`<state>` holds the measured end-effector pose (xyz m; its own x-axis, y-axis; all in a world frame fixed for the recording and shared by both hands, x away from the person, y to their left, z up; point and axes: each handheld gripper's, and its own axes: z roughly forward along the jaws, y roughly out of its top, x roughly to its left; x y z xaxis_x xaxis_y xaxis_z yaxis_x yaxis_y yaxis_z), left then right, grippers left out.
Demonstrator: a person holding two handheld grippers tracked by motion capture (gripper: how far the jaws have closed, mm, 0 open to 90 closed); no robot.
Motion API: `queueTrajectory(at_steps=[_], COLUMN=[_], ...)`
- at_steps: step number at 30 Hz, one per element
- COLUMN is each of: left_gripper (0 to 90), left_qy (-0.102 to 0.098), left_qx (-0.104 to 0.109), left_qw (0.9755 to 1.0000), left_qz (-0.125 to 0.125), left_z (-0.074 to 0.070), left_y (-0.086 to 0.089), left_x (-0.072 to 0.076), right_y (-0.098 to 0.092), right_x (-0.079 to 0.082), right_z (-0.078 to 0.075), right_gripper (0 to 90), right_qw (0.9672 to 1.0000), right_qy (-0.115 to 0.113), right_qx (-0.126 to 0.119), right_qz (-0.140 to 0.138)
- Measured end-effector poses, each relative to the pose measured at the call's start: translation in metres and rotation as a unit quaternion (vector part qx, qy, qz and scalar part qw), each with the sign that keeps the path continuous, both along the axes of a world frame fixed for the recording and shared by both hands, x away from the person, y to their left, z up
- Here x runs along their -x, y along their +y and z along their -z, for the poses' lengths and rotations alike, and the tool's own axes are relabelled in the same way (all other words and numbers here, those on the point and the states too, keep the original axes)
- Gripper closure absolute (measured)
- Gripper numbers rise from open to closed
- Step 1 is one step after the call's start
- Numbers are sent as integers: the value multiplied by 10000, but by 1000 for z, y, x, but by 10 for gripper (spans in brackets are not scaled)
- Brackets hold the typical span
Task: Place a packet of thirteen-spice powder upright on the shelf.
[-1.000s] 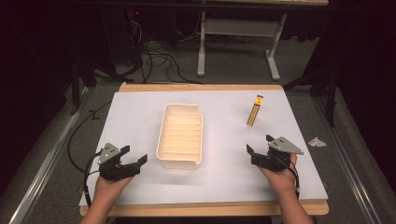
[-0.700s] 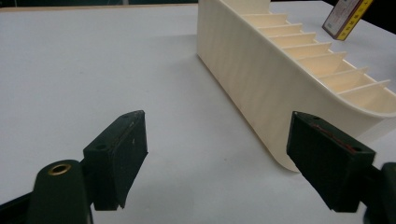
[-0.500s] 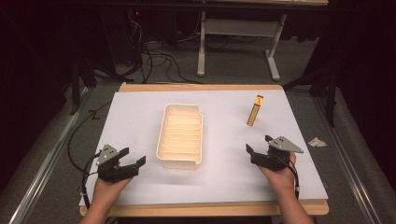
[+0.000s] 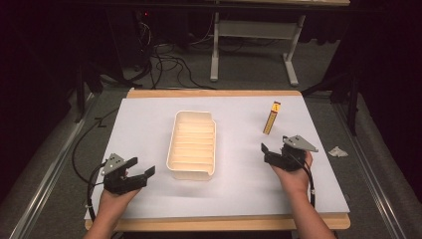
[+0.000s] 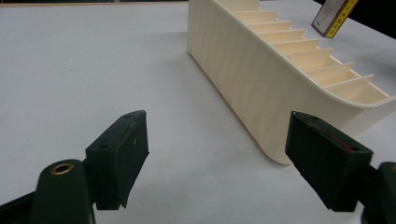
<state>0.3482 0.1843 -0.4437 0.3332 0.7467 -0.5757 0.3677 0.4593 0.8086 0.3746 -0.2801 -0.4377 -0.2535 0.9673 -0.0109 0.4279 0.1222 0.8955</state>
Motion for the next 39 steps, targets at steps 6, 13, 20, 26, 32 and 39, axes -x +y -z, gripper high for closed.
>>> queueTrajectory(at_steps=[6,13,20,26,32,39], left_gripper=[217,217,213,212,212,212], left_qy=[-17,-53,-39,-42,-23,-34], left_qx=[-70,-172,-185,-183,-160,-172], left_qw=[10000,9998,9998,9998,9999,9998], left_qz=[-25,-9,12,20,34,30], left_z=[1,2,3,3,2,2], left_y=[0,-1,-1,-1,0,-1], left_x=[0,2,3,3,3,3], right_y=[-3,-7,-5,-4,-6,-3], right_x=[-25,-48,-66,-75,-86,-95], right_z=[4,9,12,11,9,6], right_gripper=[143,145,146,150,153,154], right_qw=[9994,9985,9978,9974,9963,9959], right_qy=[119,227,292,225,318,332], right_qx=[-71,-65,-74,-44,-53,-10], right_qz=[305,493,592,684,795,839])
